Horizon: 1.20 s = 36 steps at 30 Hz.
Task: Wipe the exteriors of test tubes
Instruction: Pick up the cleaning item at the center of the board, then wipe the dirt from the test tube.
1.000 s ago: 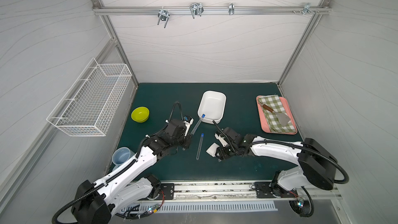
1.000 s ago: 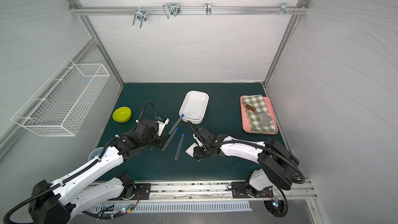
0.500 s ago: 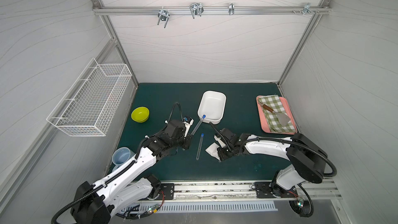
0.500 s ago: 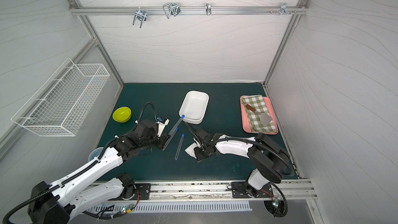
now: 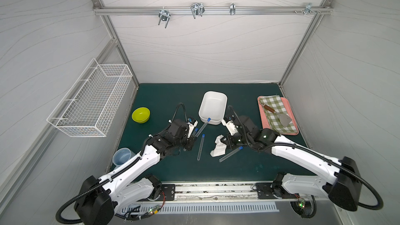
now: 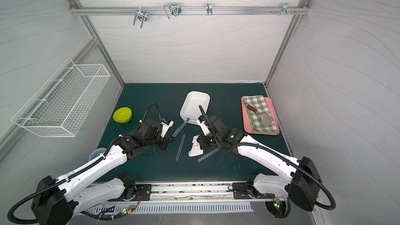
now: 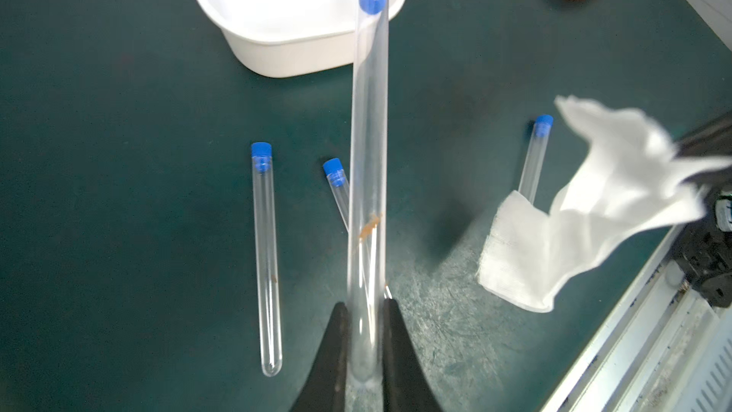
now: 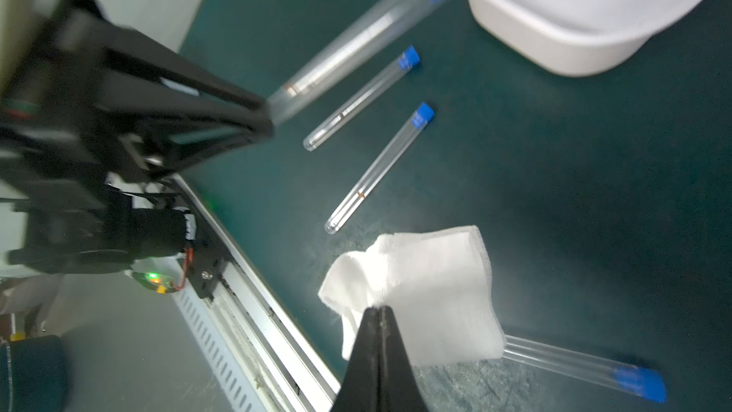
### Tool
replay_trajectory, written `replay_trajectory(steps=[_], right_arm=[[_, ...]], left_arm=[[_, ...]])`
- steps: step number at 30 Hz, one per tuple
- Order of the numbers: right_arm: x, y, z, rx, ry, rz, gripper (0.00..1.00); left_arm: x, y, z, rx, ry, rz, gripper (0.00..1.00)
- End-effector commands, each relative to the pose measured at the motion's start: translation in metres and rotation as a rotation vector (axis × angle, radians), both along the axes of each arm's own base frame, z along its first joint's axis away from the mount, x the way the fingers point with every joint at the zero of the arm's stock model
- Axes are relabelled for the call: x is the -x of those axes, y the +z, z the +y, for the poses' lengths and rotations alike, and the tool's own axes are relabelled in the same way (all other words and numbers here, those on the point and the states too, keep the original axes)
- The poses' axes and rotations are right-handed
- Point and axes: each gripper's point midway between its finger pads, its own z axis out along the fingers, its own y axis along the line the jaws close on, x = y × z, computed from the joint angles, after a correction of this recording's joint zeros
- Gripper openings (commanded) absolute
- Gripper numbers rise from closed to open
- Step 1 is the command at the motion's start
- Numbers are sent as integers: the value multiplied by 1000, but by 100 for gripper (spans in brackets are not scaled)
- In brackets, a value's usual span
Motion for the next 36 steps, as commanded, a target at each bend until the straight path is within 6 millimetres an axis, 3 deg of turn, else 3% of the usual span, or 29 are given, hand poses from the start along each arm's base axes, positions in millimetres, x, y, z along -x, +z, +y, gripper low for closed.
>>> replay_trajectory(steps=[1,3,7,11,18,28,33,36], right_arm=[[8,20,-2,-42,66,15,0],[4,35,2,-72,74,1,0],[-6,45,11,-101,78,-10,0],[-22,39,14,-102,21,10,0],[-39,36,11,-77,-38,4,0],[-32,14,12,-31,12,86,0],[-23,11,11,-34,34,115,15],[-21,14,9,-36,35,112,34]], left_arm=[[-7,29,-30,102,-110,-46,10],[-2,31,-41,116,-169,-44,10],[11,36,-63,114,-286,-67,10],[21,47,-80,175,-365,-52,10],[47,50,-92,196,-499,-25,10],[51,56,-98,229,-528,-20,10],[47,55,-98,238,-500,-31,10],[48,55,-98,242,-500,-25,10]])
